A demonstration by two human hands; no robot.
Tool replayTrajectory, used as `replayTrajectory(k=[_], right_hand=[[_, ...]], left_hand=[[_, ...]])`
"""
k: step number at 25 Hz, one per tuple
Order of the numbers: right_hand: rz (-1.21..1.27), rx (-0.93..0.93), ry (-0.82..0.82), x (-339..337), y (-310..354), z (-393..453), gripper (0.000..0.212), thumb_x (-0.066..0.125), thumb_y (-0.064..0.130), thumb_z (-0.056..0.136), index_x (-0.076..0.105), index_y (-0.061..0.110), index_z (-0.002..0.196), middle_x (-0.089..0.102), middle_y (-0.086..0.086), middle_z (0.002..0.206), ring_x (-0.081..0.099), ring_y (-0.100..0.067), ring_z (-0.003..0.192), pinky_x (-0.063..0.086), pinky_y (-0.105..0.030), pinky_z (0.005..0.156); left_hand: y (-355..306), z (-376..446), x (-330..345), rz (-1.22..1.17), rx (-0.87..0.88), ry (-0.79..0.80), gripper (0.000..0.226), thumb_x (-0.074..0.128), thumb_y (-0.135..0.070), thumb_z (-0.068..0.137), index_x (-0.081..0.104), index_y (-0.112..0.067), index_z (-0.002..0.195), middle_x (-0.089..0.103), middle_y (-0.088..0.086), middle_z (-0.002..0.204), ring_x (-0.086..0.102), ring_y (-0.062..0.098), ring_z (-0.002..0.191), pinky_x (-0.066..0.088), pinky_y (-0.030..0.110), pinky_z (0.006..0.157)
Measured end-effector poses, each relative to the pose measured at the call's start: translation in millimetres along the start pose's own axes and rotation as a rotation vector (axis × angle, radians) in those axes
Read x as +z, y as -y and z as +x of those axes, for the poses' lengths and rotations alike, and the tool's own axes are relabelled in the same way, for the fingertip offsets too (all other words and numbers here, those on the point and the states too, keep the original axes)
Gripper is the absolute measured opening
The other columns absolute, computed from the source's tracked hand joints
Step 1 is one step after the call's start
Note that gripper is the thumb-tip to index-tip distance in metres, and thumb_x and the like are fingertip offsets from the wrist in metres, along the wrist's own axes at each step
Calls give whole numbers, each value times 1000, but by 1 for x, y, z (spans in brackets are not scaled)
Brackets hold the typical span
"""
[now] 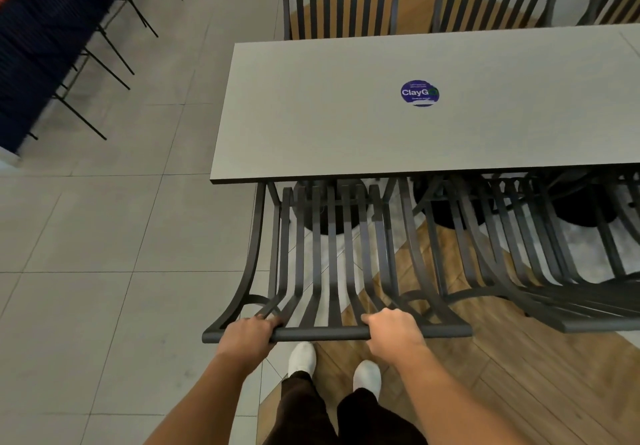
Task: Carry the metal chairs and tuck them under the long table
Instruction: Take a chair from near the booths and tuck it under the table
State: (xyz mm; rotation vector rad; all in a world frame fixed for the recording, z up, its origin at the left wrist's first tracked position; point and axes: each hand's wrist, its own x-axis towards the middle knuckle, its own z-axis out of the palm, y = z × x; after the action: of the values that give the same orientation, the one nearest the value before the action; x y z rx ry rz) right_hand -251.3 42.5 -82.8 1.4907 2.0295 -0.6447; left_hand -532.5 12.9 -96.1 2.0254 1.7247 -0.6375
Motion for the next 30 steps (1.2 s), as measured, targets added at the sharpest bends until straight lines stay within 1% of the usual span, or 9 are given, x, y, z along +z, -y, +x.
replayTrajectory(k=[5,10,17,21,23,25,26,28,30], right_hand=[[30,29,-5,-19,-12,20,40,56,27,101,59,27,141,68,-4,123,65,-28,113,53,-43,98],[24,58,-16,-44,-25,48,39,56,25,101,60,28,141,66,-4,125,64,-28,115,52,-43,101],[15,49,2,-56,-28,57,41,55,24,104,56,29,145,67,-4,125,65,-25,114,52,-41,101],[29,69,2,-59,-25,57,41,56,24,104,57,28,145,67,-3,125,65,-24,113,52,-40,101],[49,81,9,-58,-23,56,42,57,25,103,57,29,144,67,-3,125,65,-23,113,52,-40,101],[104,88,55,-62,-25,57,45,61,31,101,56,30,145,66,-3,127,63,-24,115,52,-41,103],[158,82,93,-65,-27,57,49,64,39,98,56,30,145,65,-2,128,62,-24,117,52,-42,103],[308,80,167,-72,-31,54,69,71,59,87,53,32,148,60,-3,134,58,-25,122,50,-42,105],[463,130,163,-81,-33,45,86,69,73,80,48,31,152,53,-5,147,51,-28,134,46,-45,109]], left_hand=[[-1,26,-17,12,-46,2,39,47,-37,107,47,-41,145,67,-4,119,66,19,104,56,33,87],[0,58,-38,35,-53,-3,36,47,-36,107,51,-38,142,68,-3,118,66,19,101,53,31,81],[3,70,-43,65,-13,17,36,45,-35,108,49,-36,144,67,-1,116,65,20,99,46,28,74],[7,72,-46,31,8,12,37,46,-37,107,49,-36,143,68,-1,116,66,20,98,50,30,77],[9,73,-47,3,21,30,37,48,-44,106,51,-38,142,68,-2,116,65,18,96,51,30,79],[11,72,-52,-68,34,90,46,51,-59,100,53,-38,141,68,-4,115,63,14,94,51,28,82],[12,72,-56,-103,44,130,57,50,-69,95,50,-38,144,67,-4,118,63,14,99,51,28,86],[11,71,-67,-111,91,189,83,42,-85,86,36,-39,155,63,0,132,61,18,116,51,35,96],[4,74,-81,-109,141,198,91,31,-89,85,24,-38,160,62,4,138,61,21,119,52,38,99]])
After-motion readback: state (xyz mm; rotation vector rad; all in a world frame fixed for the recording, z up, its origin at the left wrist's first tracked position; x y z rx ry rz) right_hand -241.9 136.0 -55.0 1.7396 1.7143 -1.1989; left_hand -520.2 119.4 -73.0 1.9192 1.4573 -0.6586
